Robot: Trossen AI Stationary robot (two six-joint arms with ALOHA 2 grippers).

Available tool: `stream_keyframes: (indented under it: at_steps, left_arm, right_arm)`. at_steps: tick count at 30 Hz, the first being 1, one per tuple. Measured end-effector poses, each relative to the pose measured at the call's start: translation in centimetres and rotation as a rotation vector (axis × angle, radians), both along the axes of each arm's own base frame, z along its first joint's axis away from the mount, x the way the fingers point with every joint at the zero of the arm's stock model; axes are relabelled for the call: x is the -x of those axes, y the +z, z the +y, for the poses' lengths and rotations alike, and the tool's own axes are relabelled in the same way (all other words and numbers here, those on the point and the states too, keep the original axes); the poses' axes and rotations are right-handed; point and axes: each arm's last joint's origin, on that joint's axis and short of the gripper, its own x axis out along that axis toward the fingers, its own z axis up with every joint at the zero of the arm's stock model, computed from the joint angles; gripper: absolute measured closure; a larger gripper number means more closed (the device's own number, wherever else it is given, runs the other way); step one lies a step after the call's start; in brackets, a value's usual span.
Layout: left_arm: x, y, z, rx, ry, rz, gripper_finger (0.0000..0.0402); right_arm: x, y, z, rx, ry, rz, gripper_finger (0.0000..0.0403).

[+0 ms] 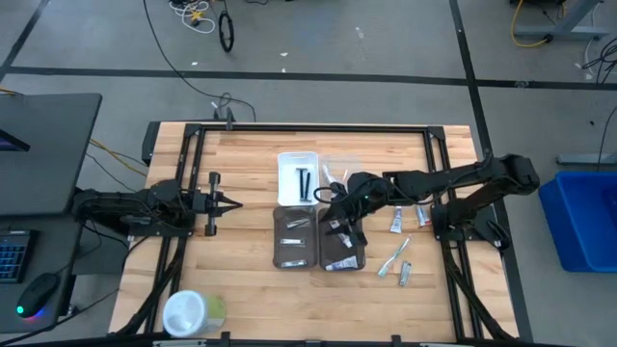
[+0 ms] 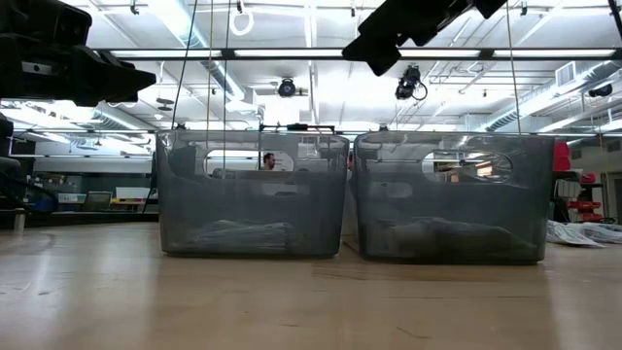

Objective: Pick & Place Travel size toiletries
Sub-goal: Put the blue toothbrush into the transparent bin

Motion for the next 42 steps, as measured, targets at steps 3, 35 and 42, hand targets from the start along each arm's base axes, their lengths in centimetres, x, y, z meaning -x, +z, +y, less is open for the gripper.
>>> stream_keyframes:
  at_steps: [3, 35, 42]
  left_arm:
    - [0.0, 0.0, 0.0, 0.0, 0.0, -0.001, 0.0385]
    - [0.0, 0.3, 0.0, 0.001, 0.0, -0.036, 0.0386]
    - [0.0, 0.3, 0.0, 0.001, 0.0, -0.034, 0.0386]
  right_arm:
    - [0.1, 0.2, 0.0, -0.001, 0.0, -0.008, 0.0218]
    - [3.6, 1.5, -0.4, 0.069, 0.041, 0.085, 0.0249]
    - [5.7, -0.1, -0.5, 0.069, 0.045, 0.018, 0.0217]
